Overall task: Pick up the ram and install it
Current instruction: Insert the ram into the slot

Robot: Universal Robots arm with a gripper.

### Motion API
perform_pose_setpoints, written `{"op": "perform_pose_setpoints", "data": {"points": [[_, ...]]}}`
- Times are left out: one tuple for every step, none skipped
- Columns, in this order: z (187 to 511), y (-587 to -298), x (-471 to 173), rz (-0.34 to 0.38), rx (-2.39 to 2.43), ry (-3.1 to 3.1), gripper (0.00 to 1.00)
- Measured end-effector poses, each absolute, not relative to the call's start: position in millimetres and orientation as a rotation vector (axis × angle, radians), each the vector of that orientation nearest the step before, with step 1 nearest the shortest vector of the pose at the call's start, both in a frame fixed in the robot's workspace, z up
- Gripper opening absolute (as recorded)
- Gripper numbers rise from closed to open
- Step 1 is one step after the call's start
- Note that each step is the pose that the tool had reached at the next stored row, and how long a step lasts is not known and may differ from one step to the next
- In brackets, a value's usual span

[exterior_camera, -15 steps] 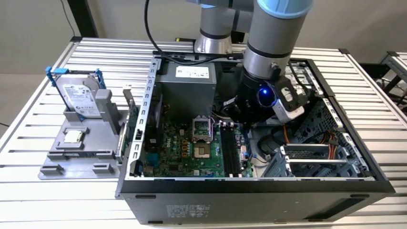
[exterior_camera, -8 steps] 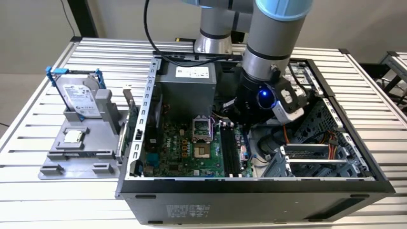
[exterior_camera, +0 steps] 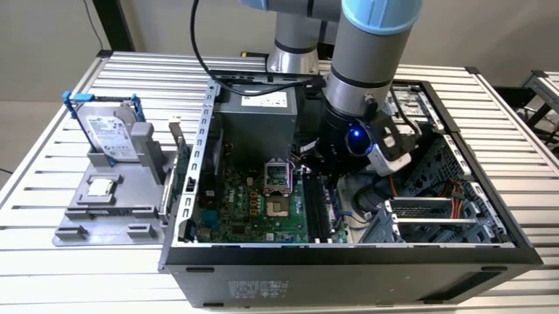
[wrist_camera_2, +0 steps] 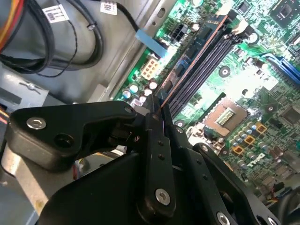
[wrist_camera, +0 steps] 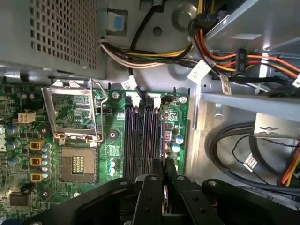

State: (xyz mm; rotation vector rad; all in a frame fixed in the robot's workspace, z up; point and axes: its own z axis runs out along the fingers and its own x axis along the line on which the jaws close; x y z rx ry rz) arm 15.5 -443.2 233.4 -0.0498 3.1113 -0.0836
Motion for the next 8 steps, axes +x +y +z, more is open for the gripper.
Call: {"op": "perform_pose_setpoints", "data": {"points": [[232.2,-443.6,15.4,-0.084,-0.041,3.112,0.00],[231.1,-443.9,15.4,-0.084,-0.029,3.112,0.00],[230.4,-444.3,15.3,-0.084,-0.016,3.112,0.00],[229.8,-444.8,15.3,-0.084,-0.006,3.113,0.00],[229.5,-445.3,15.3,-0.085,0.000,3.113,0.00],[229.0,-445.9,15.4,-0.085,0.000,3.113,0.00],[228.5,-446.0,15.3,-0.084,0.000,3.114,0.00],[228.1,-446.0,15.1,-0.084,-0.001,3.116,0.00]]}}
